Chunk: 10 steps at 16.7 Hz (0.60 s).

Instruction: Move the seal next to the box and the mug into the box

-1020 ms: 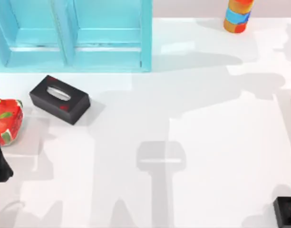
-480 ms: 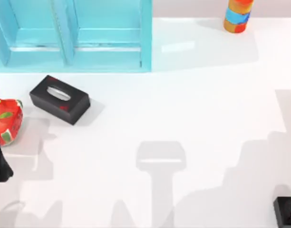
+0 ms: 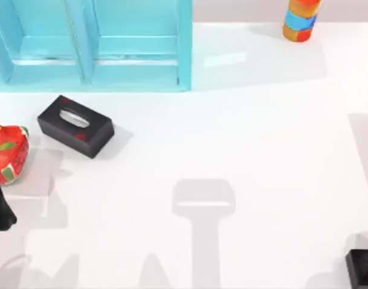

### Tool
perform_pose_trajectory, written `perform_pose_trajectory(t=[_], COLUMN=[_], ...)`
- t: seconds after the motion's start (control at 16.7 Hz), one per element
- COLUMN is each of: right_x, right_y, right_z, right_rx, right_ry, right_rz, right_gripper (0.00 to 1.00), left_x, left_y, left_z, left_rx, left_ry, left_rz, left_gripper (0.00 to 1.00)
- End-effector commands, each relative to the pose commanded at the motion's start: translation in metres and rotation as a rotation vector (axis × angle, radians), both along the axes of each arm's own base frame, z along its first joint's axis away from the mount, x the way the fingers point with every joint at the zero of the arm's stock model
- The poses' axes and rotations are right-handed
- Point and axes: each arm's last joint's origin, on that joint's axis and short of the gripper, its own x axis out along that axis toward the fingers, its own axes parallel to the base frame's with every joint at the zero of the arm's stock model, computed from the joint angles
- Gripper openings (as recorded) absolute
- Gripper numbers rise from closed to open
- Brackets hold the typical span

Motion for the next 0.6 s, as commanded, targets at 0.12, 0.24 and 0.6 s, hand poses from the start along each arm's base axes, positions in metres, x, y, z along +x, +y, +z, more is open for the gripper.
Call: perform_pose_trajectory(t=[0.12,0.24,0.6], right_x=[-0.002,-0.002,-0.014], right_y=[0.001,0.001,0.001], right_z=[-0.001,-0.001,-0.005], right_rx=[0.001,0.001,0.011], right_ry=[-0.002,-0.002,-0.030], right_rz=[0.006,0.006,-0.011], right_gripper=[0.00,0.00,0.00], left_x=[0.000,0.000,0.000], left_y=[0.000,0.000,0.000], left_z=[0.000,0.000,0.000], left_rx=[0.000,0.000,0.000], left_ry=[0.000,0.000,0.000], left_rz=[0.000,0.000,0.000], left_gripper=[1.00,1.00,1.00])
